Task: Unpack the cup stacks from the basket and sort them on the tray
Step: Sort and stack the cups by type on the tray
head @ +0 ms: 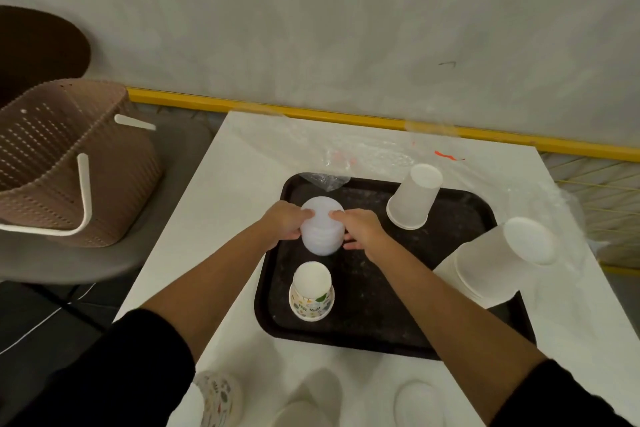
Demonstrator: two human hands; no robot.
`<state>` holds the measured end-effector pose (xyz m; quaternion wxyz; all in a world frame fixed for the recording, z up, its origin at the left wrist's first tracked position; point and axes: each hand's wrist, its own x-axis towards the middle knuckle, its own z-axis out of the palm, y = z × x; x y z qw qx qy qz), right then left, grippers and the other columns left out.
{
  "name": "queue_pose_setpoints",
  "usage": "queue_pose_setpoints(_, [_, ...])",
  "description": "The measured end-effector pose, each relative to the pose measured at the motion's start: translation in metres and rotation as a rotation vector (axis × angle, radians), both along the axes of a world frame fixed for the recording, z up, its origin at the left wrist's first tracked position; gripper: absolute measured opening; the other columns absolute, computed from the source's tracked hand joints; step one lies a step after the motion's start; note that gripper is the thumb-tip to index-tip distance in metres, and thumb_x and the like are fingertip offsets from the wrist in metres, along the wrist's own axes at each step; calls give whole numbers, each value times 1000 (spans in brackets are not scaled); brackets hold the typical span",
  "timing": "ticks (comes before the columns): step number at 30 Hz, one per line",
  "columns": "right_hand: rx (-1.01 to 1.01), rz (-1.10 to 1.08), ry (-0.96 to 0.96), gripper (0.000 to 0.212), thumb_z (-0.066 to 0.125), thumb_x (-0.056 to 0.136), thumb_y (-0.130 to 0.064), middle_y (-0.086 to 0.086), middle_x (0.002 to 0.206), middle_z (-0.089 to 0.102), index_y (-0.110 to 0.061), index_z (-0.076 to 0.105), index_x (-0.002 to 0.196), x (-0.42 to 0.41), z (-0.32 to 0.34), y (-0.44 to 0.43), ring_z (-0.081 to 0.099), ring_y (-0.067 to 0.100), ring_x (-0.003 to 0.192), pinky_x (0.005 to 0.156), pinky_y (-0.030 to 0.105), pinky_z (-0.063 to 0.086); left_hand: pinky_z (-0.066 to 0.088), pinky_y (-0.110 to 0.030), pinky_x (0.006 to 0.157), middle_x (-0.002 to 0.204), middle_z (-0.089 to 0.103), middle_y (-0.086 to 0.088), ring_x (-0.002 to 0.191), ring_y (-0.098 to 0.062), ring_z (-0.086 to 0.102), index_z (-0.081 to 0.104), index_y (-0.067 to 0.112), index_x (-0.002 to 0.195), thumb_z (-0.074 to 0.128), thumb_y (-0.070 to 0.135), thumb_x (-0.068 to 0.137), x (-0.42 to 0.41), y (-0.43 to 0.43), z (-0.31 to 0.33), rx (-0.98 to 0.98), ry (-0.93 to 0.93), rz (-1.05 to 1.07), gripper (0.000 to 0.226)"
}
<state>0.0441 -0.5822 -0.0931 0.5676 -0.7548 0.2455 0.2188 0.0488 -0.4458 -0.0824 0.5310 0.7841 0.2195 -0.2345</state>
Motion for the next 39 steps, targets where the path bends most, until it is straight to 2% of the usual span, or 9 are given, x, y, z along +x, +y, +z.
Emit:
queue_pose_setpoints(4, [-17,-1,-17,51,58,88,-33,13,131,51,-10,46,133,-9,5,-6,54,25,110,82,32,50,45,-28,84,110,52,-10,96,-21,52,49,4,125,55,30,91,-8,1,10,49,-9,-21,43])
queue_pose_setpoints(12, [-1,55,-73,51,56,90,-33,13,132,49,-9,43,134,-57,39,-33,52,21,98,78,30,49,43,-27,85,133,49,-11,110,-23,52,48,9,130,54,28,92,-51,4,56,48,-109,-8,43])
queue_pose_setpoints(14, [1,91,-80,49,56,91,-31,12,126,52,-9,44,133,-73,46,-42,52,20,96,78,30,49,43,-26,84,134,49,-9,115,-24,52,49,12,129,54,27,92,-66,-1,67,40,-143,-18,40])
queue_pose_setpoints(18, [27,135,-82,42,57,90,-27,1,87,50,-8,49,127,-106,51,-64,53,20,93,80,32,50,44,-25,82,127,53,-9,107,-20,55,52,13,126,56,27,91,-95,-17,87,33,-194,-51,38])
queue_pose_setpoints(24, [-27,215,-56,35,56,91,-24,5,92,53,-9,51,122,-149,45,-96,55,22,93,83,33,51,49,-24,85,113,55,-3,102,-17,58,55,13,123,56,28,91,-131,-64,105,29,-245,-81,36])
queue_pose_setpoints(29, [-49,232,18,31,58,90,-18,4,83,51,-8,54,119,-178,22,-122,54,18,77,69,28,51,47,-24,83,109,53,-2,99,-17,56,54,14,123,52,25,93,-168,-110,86,68,-217,-127,33])
queue_pose_setpoints(33, [-91,274,40,31,58,88,-12,10,92,55,-6,55,119,-194,0,-138,53,16,70,67,30,51,49,-29,88,100,54,-6,91,-21,57,61,11,111,53,19,91,-197,-132,53,74,-90,-148,23])
queue_pose_setpoints(35, [-147,300,28,31,58,87,-9,12,94,57,-5,57,118,-202,-10,-141,52,16,66,64,29,51,51,-29,82,96,55,-8,79,-22,57,64,9,96,53,14,89,-208,-138,32,106,-24,-148,13])
queue_pose_setpoints(39, [-258,338,2,31,61,84,-6,9,79,55,-5,58,115,-217,-26,-142,50,13,54,54,23,50,52,-24,69,98,61,-11,63,-20,58,60,1,104,57,13,87,-231,-139,-4,215,95,-149,22])
